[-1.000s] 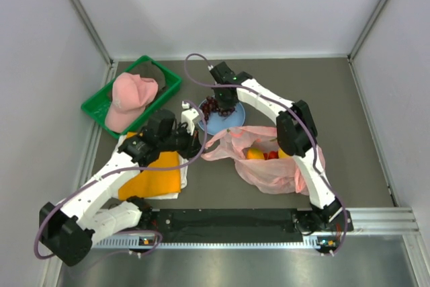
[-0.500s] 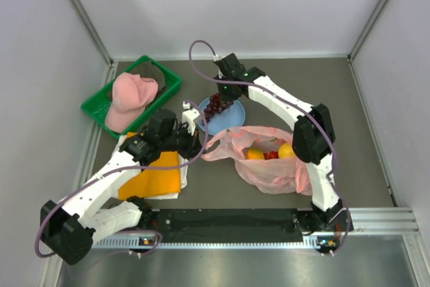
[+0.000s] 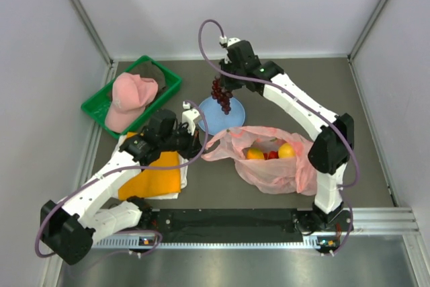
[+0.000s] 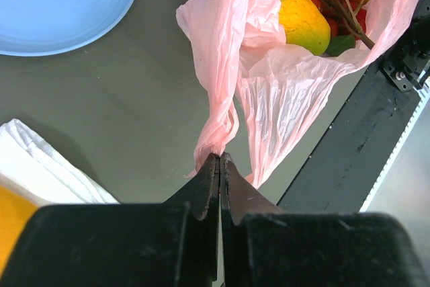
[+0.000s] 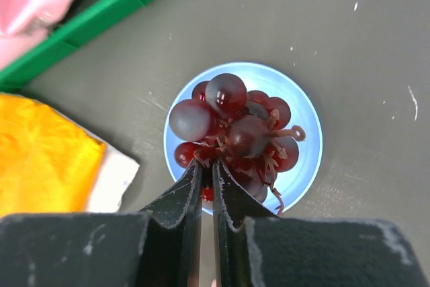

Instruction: Place the fruits into the plastic bag

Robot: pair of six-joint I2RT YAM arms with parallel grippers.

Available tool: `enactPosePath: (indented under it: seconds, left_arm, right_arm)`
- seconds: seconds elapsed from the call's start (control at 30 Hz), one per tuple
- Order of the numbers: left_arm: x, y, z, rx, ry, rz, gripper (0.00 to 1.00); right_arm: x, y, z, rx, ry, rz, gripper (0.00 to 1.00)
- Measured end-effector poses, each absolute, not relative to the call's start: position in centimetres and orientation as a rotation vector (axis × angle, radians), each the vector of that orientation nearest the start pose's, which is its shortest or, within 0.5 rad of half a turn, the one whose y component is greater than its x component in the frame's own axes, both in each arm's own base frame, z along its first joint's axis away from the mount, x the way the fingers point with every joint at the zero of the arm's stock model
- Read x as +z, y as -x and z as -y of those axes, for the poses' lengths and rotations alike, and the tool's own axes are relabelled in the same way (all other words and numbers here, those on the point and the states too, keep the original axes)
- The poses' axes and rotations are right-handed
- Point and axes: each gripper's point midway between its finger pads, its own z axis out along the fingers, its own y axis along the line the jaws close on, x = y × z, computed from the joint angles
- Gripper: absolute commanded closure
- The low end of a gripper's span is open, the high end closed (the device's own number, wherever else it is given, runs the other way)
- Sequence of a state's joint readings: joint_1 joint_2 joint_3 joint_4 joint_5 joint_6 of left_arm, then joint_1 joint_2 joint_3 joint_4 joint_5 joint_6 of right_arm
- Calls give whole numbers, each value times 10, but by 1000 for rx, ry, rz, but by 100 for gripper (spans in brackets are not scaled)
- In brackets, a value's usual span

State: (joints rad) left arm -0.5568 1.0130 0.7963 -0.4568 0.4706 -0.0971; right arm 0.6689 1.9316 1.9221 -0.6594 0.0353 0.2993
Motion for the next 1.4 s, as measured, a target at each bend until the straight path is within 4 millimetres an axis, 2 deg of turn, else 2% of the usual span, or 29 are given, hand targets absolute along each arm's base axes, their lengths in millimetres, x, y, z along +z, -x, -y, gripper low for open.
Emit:
enactPosePath:
  seconds: [0.1, 0.43, 0.7, 0.87, 1.1, 1.27, 1.4]
  left_arm:
    - [168, -198, 221, -874, -779, -2172, 100]
    - [165, -199, 221, -870, -778, -2182, 100]
    - [165, -200, 221, -865, -775, -2184, 100]
    - [161, -199, 223, -877, -781, -2199, 100]
    - [149, -204, 227, -883, -773, -2263, 100]
    - [157, -214, 234, -893, -747, -2268, 100]
    - [164, -221, 237, -888, -732, -2262, 100]
  right_arm:
    - [245, -412, -333, 494, 392, -2216, 100]
    - [268, -408, -328, 510, 377, -2164, 100]
    - [325, -393, -314, 551, 344, -2041, 100]
    - [365, -374, -296, 577, 319, -1951, 100]
    - [398, -341, -270, 602, 309, -1869, 100]
    - [404, -312, -247, 612, 307, -1842, 100]
    - [400, -285, -227, 621, 305, -1833, 100]
